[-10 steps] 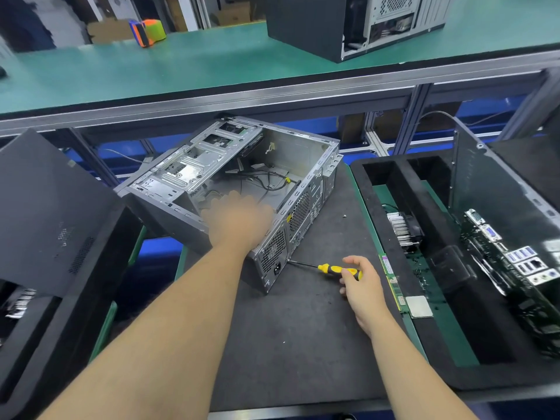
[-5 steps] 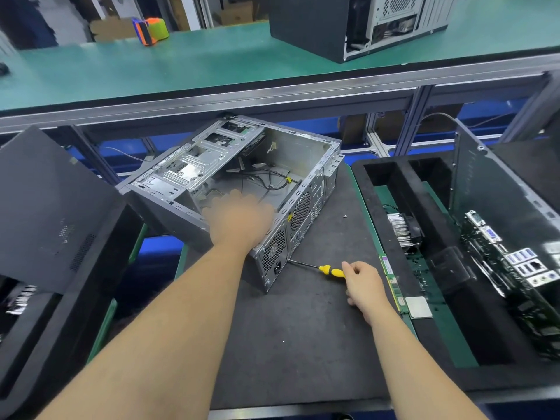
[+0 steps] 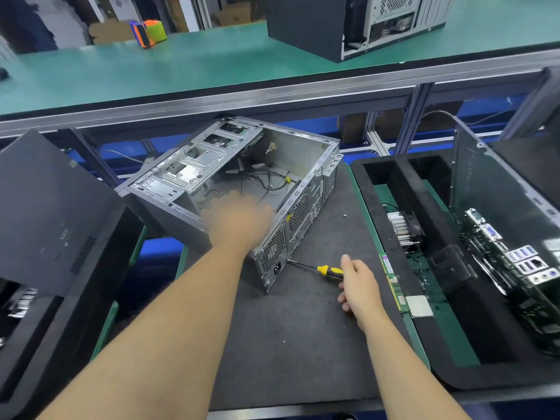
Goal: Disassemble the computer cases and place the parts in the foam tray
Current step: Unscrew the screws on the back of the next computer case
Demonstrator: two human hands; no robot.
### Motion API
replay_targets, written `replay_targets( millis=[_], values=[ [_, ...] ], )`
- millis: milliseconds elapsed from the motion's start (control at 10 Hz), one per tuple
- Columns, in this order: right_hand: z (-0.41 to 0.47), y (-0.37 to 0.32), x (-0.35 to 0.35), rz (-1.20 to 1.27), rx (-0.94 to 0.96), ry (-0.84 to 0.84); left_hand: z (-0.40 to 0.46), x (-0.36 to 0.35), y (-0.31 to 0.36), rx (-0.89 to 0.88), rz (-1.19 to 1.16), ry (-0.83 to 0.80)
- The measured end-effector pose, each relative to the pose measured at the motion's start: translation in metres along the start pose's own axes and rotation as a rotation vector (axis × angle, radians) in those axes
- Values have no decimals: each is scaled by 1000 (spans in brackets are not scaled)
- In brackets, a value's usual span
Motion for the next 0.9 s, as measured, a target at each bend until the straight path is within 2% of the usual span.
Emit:
replay_targets(
  millis=[100,400,600,800,900],
  values=[
    [5,-5,2,-121,15,31,1,0,0,1,2,-1],
    [-4,-7,5,29,198,33,0,1,0,-1,5,1],
    [-4,-8,1,191,139,-29,0,1,0,-2,9,1],
    [7,-5,4,-39,43,32,0,2,1,-2,3,2],
    [5,-6,4,25,80,16,-1,2,1,-3,0,5]
  ],
)
Point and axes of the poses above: each hand's wrist, its own z-axis towards the middle knuckle, its own x-axis out of the back of the hand, y = z × x, the point moved 5 cm from there along z, towards the middle knuckle, and after that the axes turned 2 degrees about z, right-handed, at the moved point
